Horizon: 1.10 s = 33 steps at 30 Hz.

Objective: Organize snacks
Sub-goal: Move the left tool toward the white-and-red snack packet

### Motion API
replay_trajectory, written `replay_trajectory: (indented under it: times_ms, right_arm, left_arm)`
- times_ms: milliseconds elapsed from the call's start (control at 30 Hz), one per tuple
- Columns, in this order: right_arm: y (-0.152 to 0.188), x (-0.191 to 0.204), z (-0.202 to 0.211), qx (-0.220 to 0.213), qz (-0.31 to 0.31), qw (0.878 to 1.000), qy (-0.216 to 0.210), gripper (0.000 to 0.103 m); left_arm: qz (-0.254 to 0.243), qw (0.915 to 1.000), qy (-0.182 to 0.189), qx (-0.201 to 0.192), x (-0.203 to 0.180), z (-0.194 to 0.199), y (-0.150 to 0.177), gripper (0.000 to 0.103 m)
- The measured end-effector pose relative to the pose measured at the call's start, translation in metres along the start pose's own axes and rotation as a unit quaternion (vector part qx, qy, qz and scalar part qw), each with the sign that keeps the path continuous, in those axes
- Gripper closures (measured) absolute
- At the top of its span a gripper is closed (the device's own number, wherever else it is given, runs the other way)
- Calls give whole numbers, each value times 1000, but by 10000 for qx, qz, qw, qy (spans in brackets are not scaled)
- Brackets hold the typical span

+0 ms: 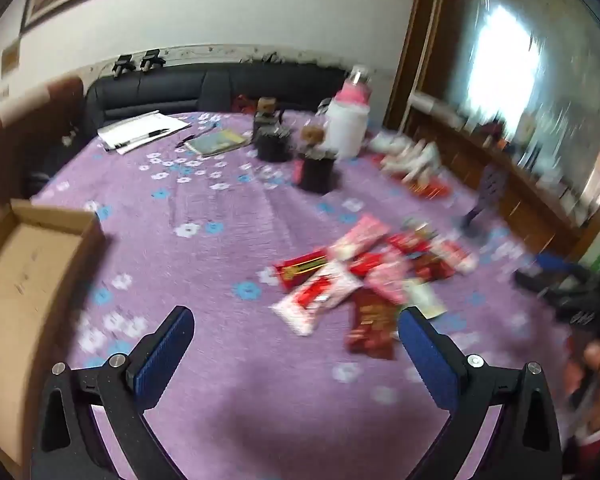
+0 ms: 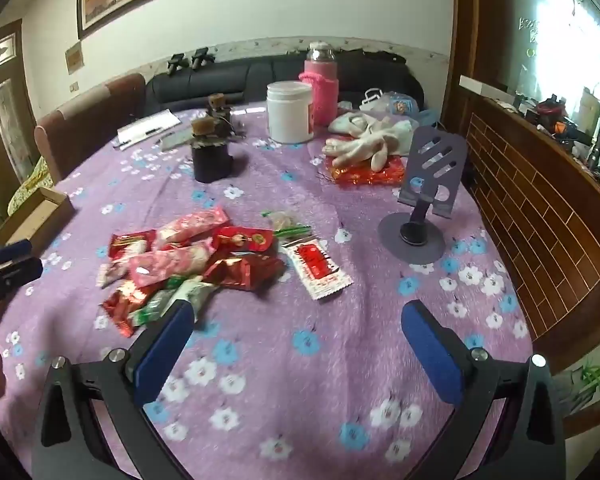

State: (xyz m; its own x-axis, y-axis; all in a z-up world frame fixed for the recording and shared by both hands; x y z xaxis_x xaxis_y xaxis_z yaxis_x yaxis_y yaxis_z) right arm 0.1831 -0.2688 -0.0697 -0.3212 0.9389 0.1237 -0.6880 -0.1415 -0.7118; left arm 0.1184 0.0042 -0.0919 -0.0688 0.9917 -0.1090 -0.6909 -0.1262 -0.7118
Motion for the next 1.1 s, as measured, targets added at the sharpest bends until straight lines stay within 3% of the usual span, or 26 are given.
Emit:
replay_trajectory:
  times_ms: [133, 200, 300, 433, 600, 867, 1100]
  right_arm:
    - [-4, -5, -26, 102, 213, 9997, -55, 0]
    - [-5, -5, -37, 158, 324, 9993, -10, 0]
    - [-9, -6, -48, 220, 441, 9988, 15, 1]
    - [-13, -7, -56, 255, 522, 9983, 10, 4]
    - [-16, -10, -59, 272, 499, 9984, -59, 4]
    - [-18, -5, -56, 221, 515, 9983, -177, 4]
    - [-20, 4, -50, 201, 551, 9978, -314, 4]
  left_arm:
    - [-253, 9994, -103, 216, 2, -29, 0, 1]
    - [-782, 9965, 13, 281, -13, -36, 1, 1]
    - [-1019, 9942, 68, 323, -14, -41, -5, 1]
    - [-1018, 9941, 284, 259, -18, -37, -17, 1]
    - [-951, 9951, 222, 120, -11, -33, -28, 1]
    - [-896, 9957, -44, -219, -4, -12, -37, 0]
    - [-1068, 9938, -282, -122, -19, -8, -29, 0]
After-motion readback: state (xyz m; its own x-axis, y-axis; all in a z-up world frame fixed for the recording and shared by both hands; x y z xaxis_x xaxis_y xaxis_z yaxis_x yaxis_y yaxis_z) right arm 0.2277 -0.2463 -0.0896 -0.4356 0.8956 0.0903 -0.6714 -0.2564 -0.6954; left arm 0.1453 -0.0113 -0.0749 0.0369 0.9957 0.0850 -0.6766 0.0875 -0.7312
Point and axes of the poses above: each gripper's, at about its wrist camera, not at the fingertips, and z roughly against the way its jaws point, x to its left, y to its underside, the point moved 9 cm from there along -z, roughly the way its jaws point, and after that the axes turned 2 degrees about -z, right-handed, at the moved point
